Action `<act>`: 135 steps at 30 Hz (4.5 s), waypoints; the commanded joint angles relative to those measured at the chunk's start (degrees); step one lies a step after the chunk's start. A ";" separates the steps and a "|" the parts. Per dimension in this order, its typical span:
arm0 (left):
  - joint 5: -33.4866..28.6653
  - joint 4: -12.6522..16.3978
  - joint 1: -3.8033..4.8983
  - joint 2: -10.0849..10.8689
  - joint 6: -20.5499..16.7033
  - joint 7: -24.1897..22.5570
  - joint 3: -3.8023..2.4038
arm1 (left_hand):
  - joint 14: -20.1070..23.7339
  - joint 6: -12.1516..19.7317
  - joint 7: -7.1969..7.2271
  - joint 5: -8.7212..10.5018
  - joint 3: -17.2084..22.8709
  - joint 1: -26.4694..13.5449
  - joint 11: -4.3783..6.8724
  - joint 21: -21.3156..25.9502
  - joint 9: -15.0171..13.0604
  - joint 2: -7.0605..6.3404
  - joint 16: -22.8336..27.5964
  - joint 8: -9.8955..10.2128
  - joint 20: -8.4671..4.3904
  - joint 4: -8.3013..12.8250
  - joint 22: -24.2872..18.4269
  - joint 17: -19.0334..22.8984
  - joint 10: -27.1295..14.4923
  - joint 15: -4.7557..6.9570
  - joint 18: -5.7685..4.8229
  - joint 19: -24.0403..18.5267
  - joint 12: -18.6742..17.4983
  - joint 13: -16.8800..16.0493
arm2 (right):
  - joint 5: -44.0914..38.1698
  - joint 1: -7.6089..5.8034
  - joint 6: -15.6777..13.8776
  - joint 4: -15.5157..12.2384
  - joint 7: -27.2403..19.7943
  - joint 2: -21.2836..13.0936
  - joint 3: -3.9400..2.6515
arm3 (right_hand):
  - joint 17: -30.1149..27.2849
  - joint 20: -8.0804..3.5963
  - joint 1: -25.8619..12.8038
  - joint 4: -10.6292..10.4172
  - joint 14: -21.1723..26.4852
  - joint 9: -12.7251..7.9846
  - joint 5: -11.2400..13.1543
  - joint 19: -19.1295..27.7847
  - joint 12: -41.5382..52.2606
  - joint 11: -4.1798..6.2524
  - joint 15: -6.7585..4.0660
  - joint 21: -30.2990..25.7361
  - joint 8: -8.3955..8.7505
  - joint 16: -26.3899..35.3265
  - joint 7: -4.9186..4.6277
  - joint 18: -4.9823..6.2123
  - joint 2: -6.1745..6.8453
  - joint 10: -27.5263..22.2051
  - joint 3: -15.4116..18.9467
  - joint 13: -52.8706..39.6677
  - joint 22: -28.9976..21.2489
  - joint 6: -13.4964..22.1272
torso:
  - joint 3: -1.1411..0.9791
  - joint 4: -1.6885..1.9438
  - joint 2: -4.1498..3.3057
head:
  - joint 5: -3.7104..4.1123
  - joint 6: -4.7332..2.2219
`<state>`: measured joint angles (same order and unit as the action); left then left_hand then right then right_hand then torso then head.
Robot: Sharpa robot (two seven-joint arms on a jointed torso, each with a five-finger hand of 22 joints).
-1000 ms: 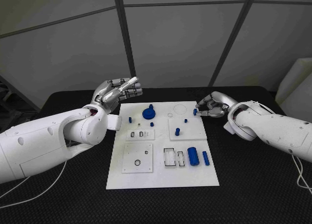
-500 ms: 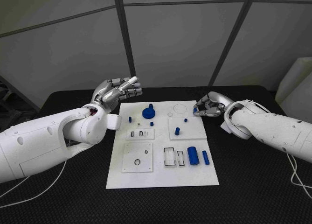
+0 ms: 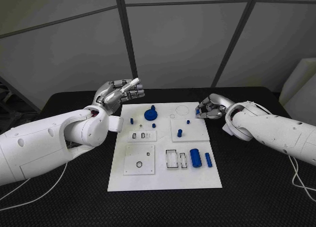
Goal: Assemble the parts on the task board
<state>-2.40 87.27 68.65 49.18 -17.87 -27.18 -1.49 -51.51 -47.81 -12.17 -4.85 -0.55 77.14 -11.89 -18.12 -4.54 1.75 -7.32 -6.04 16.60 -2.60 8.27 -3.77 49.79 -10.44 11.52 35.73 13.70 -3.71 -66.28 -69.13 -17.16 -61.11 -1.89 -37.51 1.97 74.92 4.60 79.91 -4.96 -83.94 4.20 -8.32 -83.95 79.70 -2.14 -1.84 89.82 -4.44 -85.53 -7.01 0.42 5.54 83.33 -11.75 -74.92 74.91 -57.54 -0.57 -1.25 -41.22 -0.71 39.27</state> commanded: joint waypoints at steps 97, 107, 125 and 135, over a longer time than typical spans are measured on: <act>0.47 -0.81 0.14 -0.23 1.53 1.21 -0.05 | -0.97 -0.87 -2.13 0.18 -0.47 -0.53 0.11 -0.76 0.18 0.95 0.23 0.74 -0.25 1.09 -0.13 0.00 0.57 0.12 -1.30 1.44 -0.76 0.00 | -17.65 3.06 -3.40 -17.50 20.49 13.76 1.13 | 6.87 -1.59 -1.11 3.45 -4.18 2.12 -3.54 -6.05 1.35 1.55 -1.58 0.18 -0.49 -0.11 1.82 -0.42 -4.20 1.19 -3.29 -7.01 15.09 -6.64 | 0.02 -0.07 0.14 | -3.04 1.98; 0.50 -0.86 0.14 -0.20 1.52 1.26 -0.06 | -0.97 -0.87 -2.13 0.18 -0.47 -0.53 0.11 -0.76 0.18 0.95 0.23 0.74 -0.25 1.09 -0.13 0.00 0.57 0.12 -1.30 1.44 -0.76 0.00 | -17.19 3.24 -5.33 -17.75 19.66 13.80 1.14 | 6.95 -1.59 -1.19 3.43 -4.20 2.14 -3.54 -6.05 1.42 1.55 -1.58 0.18 -0.48 -0.15 1.83 -0.42 -4.21 1.23 -3.29 -7.08 15.09 -6.68 | 0.04 -0.08 0.14 | -3.25 2.05; 0.50 -0.89 0.14 -0.21 1.54 1.42 -0.06 | -0.99 -0.82 -2.19 0.19 -0.56 -0.57 0.06 -0.78 0.21 0.90 0.28 0.83 -0.25 1.18 -0.15 0.02 0.54 0.11 -1.30 1.48 -0.86 0.02 | -16.06 3.69 -5.03 -16.04 18.97 14.86 1.14 | 6.92 -1.60 -1.76 3.37 -4.19 2.23 -3.31 -6.05 1.46 1.57 -1.61 0.18 -0.32 -0.13 1.86 -0.42 -4.12 1.27 -3.15 -7.12 15.09 -6.69 | 0.07 -0.12 0.14 | -3.49 2.21; 0.50 -0.91 0.15 -0.19 1.57 1.51 -0.06 | -0.99 -0.82 -2.19 0.19 -0.56 -0.57 0.06 -0.78 0.21 0.90 0.28 0.83 -0.25 1.18 -0.15 0.02 0.54 0.11 -1.30 1.48 -0.86 0.02 | -16.00 3.74 -3.31 -15.65 19.42 14.71 1.14 | 6.77 -1.61 -2.06 3.43 -4.16 2.25 -3.12 -6.05 1.34 1.55 -1.61 0.18 -0.09 -0.04 1.82 -0.42 -3.89 1.18 -3.04 -7.01 15.09 -6.49 | 0.06 -0.16 0.15 | -3.49 2.41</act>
<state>-2.27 86.33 68.70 49.02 -16.98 -25.54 -1.50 -52.13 -48.43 -12.38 -4.85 -1.19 76.61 -11.68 -18.66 -4.39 2.27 -7.32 -5.41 16.40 -1.65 8.22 -3.79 50.00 -10.23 11.15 36.95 13.22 -3.73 -82.44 -65.41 -21.70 -76.87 17.49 -22.71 3.03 74.92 3.37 78.06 -1.76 -83.94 5.44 -11.59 -83.96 80.91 -0.91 -3.08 89.82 -4.65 -85.76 -6.10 0.43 1.80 84.14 -14.81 -74.92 74.90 -62.84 -0.49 -1.37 -41.07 -4.23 41.64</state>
